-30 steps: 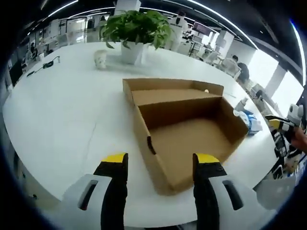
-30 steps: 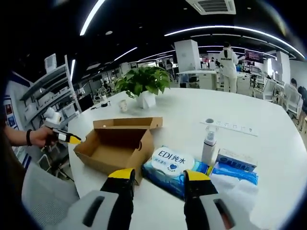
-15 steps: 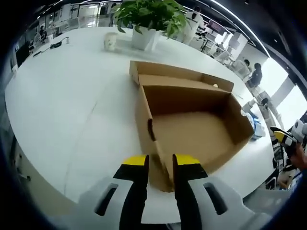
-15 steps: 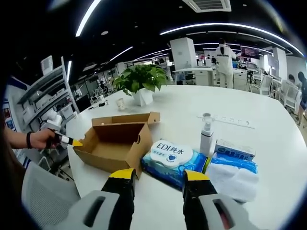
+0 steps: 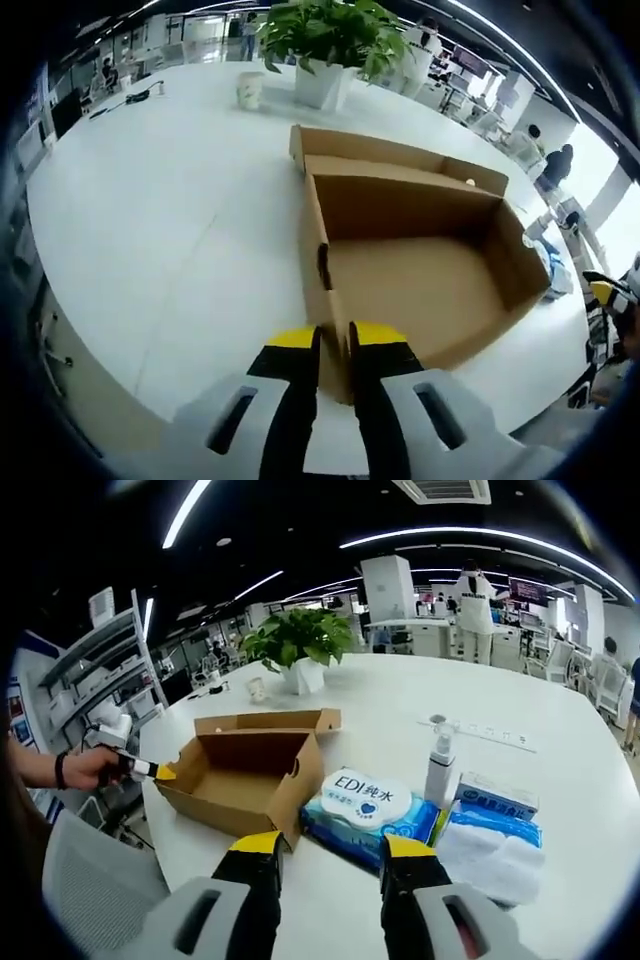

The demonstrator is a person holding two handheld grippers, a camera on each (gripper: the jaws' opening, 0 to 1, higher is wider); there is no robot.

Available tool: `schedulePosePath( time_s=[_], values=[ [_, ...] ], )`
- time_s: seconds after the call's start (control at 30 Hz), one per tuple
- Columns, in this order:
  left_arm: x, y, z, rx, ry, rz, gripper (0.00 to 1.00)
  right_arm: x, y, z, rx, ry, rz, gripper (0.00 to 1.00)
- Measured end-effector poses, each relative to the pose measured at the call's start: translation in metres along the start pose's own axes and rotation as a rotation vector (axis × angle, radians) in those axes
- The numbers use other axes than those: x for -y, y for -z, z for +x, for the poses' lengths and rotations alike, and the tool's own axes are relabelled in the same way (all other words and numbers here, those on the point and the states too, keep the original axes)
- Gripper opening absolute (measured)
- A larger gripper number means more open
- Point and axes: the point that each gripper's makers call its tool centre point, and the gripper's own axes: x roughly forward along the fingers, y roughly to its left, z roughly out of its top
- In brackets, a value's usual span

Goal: Operate the shoe box by opening the lid, removing the specified soft item, and placing it in the target area until the item is outside and the box remains undamaged.

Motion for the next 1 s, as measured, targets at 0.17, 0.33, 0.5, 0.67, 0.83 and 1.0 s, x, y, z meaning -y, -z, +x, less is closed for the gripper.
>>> schedulePosePath(
  time_s=[0.17,0.33,0.5,0.67,0.83,1.0],
  values=[
    [-0.004,-0.002,0.000,0.001,-0.006,0.016,0.09,-0.010,-0.012,0.016,0.008,-0.023,-0.005,0.36],
    [-0.011,-0.006,0.001,0.004,-0.016,0.027,0.06,-0.019,-0.025,0.039,0.006,-0.036,0.008,0.34],
    [-0.013,-0.006,0.002,0.006,-0.018,0.038,0.06,-0.021,-0.041,0.066,-0.012,-0.041,-0.002,0.34],
    [-0.016,-0.008,0.006,0.011,-0.021,0.060,0.06,-0.021,-0.065,0.093,-0.015,-0.030,0.017,0.33],
    [-0.017,-0.009,0.009,0.009,-0.018,0.047,0.06,-0.011,-0.086,0.121,-0.035,0.005,0.012,0.34],
    [-0.017,-0.008,0.011,0.009,-0.021,0.041,0.06,0.005,-0.098,0.145,-0.065,0.046,0.019,0.34]
  ],
)
